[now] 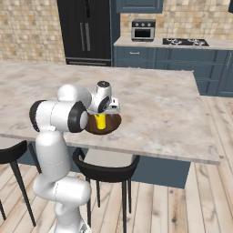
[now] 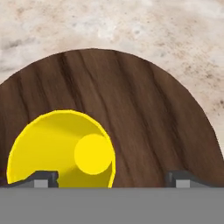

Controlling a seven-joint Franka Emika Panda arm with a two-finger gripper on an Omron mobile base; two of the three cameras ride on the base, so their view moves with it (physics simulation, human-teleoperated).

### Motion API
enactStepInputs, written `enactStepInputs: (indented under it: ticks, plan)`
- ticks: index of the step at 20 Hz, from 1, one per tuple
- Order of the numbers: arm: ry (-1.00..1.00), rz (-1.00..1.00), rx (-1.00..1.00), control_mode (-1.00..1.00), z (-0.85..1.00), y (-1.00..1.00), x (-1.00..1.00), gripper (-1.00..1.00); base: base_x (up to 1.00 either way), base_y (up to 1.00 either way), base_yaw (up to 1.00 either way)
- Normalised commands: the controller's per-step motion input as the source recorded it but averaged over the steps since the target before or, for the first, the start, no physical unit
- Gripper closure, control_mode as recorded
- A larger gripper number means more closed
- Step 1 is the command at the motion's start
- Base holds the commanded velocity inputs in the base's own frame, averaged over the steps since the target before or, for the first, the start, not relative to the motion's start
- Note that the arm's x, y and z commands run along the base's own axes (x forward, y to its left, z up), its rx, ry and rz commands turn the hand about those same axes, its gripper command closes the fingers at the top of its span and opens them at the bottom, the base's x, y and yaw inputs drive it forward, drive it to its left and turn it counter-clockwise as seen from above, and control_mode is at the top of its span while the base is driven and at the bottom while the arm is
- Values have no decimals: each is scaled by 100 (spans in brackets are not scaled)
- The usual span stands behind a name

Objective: Place the cup inside the bowl on the dining table and move the bowl to any counter.

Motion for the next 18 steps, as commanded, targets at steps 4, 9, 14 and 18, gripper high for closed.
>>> enactStepInputs:
  ticks: [4, 9, 14, 18]
  plan:
    - [-1, 0, 0, -100, 30, -1, 0, -100, 0, 0, 0]
    - [0, 0, 0, -100, 39, -2, 0, -100, 0, 0, 0]
    - [0, -5, 0, -100, 26, -29, -5, -100, 0, 0, 0]
    - [0, -10, 0, -100, 10, -39, -14, -100, 0, 0, 0]
